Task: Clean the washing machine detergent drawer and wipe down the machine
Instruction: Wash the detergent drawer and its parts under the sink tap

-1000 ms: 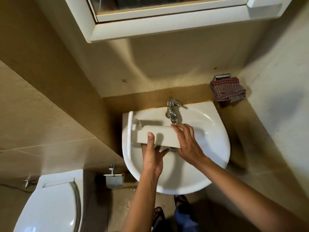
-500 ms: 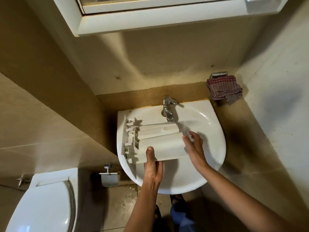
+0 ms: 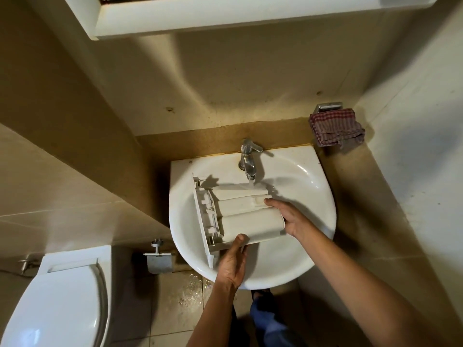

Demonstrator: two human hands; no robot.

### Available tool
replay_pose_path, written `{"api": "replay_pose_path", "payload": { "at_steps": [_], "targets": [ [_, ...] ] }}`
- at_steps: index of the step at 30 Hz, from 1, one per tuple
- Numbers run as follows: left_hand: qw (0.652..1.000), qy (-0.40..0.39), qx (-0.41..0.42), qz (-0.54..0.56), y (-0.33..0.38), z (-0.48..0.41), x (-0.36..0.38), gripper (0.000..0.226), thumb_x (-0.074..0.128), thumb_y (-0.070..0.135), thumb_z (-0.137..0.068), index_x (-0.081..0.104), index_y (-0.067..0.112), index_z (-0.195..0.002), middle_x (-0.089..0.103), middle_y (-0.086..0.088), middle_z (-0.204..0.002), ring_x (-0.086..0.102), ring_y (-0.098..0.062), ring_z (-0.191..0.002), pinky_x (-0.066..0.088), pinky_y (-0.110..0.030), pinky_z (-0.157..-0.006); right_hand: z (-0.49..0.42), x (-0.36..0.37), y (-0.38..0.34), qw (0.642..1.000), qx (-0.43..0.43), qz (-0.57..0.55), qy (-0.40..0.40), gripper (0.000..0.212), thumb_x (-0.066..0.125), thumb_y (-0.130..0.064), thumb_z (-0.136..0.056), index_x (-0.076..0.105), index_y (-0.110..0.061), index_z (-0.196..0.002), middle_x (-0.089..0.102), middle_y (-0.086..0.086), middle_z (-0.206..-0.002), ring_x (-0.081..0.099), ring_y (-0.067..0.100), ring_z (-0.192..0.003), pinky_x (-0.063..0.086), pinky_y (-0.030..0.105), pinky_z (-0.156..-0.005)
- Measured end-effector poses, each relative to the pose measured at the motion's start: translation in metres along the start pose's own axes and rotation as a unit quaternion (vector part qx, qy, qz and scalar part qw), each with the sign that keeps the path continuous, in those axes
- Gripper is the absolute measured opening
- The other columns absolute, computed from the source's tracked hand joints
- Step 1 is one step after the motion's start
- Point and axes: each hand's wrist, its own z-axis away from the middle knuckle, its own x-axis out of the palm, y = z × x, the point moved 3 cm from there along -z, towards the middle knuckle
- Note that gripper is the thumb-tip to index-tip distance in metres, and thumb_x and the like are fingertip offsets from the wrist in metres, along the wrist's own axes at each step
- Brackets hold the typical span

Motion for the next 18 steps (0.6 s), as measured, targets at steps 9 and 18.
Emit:
{"api": "replay_pose_path", "payload": {
  "at_steps": [9, 18],
  "targets": [
    [0.999, -0.034, -0.011, 0.037, 0.003, -0.003, -0.003, 0.083, 0.1, 0.015, -0.015, 0.064, 0.005, -0.089, 0.07, -0.003, -0.074, 0.069, -0.011, -0.07, 0.058, -0.022, -0.07, 0.003, 0.0, 0.019, 0.991, -0.107, -0.037, 0.073, 0.024, 0.073, -0.028, -0.075, 0.073, -0.012, -0.093, 0.073, 0.013, -0.096, 0.068, 0.026, -0.083, 0.053, 0.04, -0.078],
    [0.994, 0.036, -0.002, 0.108, -0.011, -0.008, 0.006, 0.1, 0.099, 0.031, -0.005, 0.066, 0.011, -0.097, 0.074, 0.003, -0.081, 0.058, -0.016, -0.101, 0.041, -0.033, -0.103, 0.001, 0.0, -0.009, 0.98, -0.195, 0.025, 0.026, 0.015, 0.068, -0.013, -0.084, 0.073, -0.015, -0.098, 0.074, 0.001, -0.097, 0.065, 0.018, -0.094, 0.045, 0.035, -0.094]
  ]
}}
